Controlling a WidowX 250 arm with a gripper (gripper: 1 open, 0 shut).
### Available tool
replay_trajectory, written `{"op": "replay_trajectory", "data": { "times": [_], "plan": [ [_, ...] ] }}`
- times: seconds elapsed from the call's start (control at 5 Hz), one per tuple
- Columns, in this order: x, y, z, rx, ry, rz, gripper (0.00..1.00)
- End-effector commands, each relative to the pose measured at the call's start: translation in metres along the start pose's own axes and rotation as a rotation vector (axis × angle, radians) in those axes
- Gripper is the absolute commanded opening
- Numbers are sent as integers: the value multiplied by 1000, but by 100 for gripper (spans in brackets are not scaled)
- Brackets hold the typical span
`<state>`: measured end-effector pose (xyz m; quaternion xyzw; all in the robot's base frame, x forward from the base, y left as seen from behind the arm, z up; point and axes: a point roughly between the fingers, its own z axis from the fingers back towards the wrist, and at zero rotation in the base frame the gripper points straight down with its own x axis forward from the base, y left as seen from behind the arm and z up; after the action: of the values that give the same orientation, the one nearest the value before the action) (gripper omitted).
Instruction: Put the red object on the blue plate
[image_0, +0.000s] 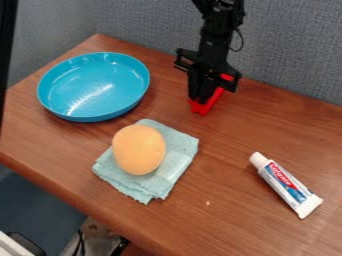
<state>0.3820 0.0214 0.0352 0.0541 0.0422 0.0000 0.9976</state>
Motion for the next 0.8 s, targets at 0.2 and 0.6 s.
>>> {"op": "replay_trajectory", "data": {
  "times": [0.2,0.6],
  "plan": [
    [3,3,7,19,-22,-1,100],
    [3,1,5,18,-31,-3,0]
  ]
}}
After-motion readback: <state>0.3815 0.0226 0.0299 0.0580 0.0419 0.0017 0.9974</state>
